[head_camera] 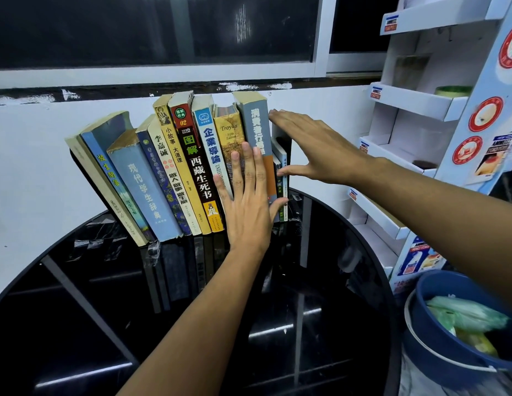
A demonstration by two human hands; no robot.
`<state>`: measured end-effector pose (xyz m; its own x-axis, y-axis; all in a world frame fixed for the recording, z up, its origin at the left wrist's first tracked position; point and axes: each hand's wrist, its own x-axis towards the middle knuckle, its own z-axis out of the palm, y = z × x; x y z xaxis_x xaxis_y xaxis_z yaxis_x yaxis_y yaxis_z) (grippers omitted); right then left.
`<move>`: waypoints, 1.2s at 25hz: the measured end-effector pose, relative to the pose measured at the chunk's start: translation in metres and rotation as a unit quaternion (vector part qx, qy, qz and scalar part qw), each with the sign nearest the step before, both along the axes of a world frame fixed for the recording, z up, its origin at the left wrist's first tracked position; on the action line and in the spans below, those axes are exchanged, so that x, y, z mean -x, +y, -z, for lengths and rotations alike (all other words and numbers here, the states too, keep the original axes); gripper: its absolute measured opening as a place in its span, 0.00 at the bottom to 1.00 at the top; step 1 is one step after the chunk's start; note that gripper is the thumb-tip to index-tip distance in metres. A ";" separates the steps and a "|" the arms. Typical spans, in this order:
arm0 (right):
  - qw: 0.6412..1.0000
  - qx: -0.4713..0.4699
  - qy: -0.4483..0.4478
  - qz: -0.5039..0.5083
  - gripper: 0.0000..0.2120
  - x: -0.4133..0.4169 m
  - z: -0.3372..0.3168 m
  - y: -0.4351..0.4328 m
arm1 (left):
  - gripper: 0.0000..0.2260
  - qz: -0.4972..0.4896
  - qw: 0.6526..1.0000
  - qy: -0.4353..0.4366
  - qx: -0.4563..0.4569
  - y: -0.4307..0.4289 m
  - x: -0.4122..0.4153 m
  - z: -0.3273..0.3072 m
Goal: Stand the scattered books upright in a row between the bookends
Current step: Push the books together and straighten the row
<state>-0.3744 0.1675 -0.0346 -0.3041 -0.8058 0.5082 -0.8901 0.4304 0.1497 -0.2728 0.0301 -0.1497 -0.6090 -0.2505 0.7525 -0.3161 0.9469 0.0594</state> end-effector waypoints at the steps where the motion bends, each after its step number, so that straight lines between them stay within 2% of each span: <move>1: 1.000 0.003 0.004 0.002 0.48 -0.001 0.001 0.000 | 0.50 0.001 1.000 0.001 0.000 0.000 0.000 0.000; 6: 1.000 0.006 0.007 0.004 0.48 -0.001 0.001 0.000 | 0.50 0.018 1.000 0.003 -0.009 0.000 -0.002 -0.002; 12: 1.000 -0.005 0.006 0.002 0.49 -0.001 -0.001 -0.002 | 0.56 0.013 1.000 -0.011 -0.004 -0.001 -0.002 -0.001; 30: 1.000 0.008 0.010 0.005 0.49 0.002 0.002 -0.004 | 0.57 0.010 1.000 -0.005 0.001 -0.003 0.001 0.002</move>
<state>-0.3767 0.1636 -0.0366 -0.3014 -0.7950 0.5265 -0.8831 0.4409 0.1602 -0.2733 0.0270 -0.1513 -0.6220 -0.2369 0.7463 -0.2980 0.9530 0.0541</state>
